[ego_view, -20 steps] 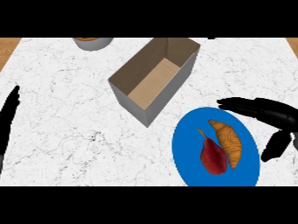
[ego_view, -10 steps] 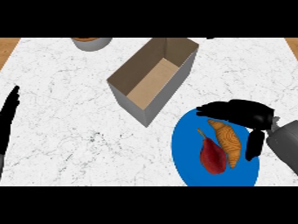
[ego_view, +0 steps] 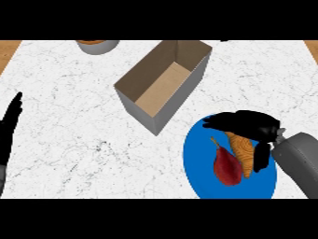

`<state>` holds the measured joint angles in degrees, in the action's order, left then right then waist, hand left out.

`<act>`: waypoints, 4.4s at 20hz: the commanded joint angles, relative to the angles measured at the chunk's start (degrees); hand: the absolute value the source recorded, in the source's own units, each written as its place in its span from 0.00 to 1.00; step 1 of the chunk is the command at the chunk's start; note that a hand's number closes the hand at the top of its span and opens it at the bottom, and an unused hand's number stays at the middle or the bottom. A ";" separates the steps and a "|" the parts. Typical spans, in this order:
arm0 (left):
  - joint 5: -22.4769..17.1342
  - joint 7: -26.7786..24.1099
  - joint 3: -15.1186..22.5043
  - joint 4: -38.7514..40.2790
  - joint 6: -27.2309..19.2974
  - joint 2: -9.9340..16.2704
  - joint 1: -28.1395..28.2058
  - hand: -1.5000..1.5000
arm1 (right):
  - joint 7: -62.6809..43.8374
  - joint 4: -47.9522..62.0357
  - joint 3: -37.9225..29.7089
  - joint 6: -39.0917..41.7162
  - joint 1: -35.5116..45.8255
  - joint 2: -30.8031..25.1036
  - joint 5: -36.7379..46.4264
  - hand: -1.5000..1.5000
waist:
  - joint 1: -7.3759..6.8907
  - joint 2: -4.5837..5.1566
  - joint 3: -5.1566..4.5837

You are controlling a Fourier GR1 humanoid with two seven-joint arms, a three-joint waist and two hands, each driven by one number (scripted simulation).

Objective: Pick the pear from the plate and place it in the cardboard box

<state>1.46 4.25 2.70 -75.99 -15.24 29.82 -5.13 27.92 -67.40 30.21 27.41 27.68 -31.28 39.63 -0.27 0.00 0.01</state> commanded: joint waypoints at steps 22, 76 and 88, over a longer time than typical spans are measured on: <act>5.97 0.03 -7.20 -2.42 5.25 -4.73 1.91 0.50 | -7.87 -18.73 -4.46 13.96 -10.04 5.32 8.66 0.00 | 0.10 -0.05 -0.01; 10.45 0.85 -9.92 -3.37 9.15 -8.45 0.01 0.50 | -29.35 2.15 -32.69 -20.34 23.12 28.50 5.91 1.00 | -0.89 0.15 0.00; 11.21 -1.00 -10.64 -0.88 9.76 -8.68 -2.29 0.50 | -28.10 35.26 -36.22 -33.09 43.00 31.21 4.13 1.00 | -2.29 0.76 -0.04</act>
<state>12.50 3.33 -7.90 -77.32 -5.87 21.17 -6.40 -0.09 -41.26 -6.21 -0.41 65.99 -1.14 43.79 -2.04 0.56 -0.02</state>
